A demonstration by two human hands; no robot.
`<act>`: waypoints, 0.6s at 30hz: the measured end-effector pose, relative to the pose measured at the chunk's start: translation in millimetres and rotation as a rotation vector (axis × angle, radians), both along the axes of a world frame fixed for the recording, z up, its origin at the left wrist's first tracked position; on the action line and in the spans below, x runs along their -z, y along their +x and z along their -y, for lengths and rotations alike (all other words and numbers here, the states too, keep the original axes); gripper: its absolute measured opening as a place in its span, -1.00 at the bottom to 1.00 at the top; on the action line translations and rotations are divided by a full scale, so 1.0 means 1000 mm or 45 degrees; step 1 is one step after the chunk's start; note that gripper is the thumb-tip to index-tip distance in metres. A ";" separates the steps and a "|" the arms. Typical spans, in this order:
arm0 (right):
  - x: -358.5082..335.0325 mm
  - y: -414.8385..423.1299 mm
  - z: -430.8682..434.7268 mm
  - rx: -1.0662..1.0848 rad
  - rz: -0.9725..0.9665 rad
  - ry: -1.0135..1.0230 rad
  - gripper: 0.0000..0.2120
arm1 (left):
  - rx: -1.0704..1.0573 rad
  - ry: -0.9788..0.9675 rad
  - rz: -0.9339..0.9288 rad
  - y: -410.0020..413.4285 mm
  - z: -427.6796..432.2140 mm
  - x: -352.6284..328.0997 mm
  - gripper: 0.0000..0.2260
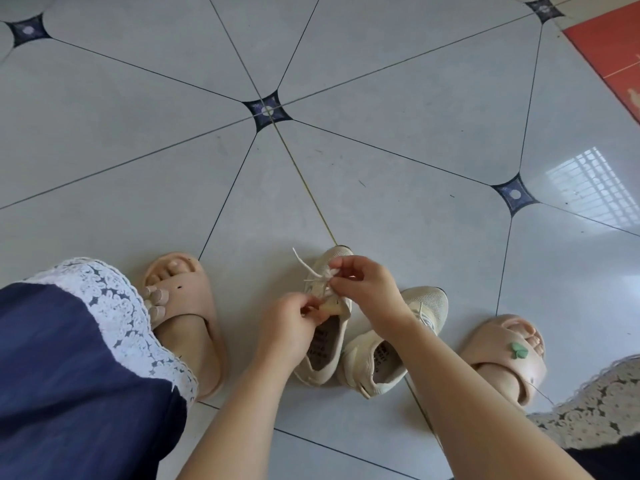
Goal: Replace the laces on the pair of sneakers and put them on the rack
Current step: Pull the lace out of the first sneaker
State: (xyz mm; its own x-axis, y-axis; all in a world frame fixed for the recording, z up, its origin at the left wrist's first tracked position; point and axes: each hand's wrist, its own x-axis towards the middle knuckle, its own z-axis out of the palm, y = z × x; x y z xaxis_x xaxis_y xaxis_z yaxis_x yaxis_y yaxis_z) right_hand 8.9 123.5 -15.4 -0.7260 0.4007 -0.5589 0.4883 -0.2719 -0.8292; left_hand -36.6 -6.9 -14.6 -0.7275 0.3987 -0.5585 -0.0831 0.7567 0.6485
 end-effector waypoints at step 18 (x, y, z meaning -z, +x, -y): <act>0.011 0.004 -0.005 -0.001 -0.020 -0.055 -0.72 | -0.022 0.094 -0.136 -0.025 -0.020 0.001 -0.88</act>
State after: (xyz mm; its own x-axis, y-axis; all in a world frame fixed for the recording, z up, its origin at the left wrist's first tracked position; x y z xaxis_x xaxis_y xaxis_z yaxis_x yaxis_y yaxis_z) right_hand 13.3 128.9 -26.2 -0.7352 0.3760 -0.5640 0.4754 -0.3071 -0.8244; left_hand -61.2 13.0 -15.9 -0.7886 0.4224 -0.4469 -0.0234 0.7056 0.7082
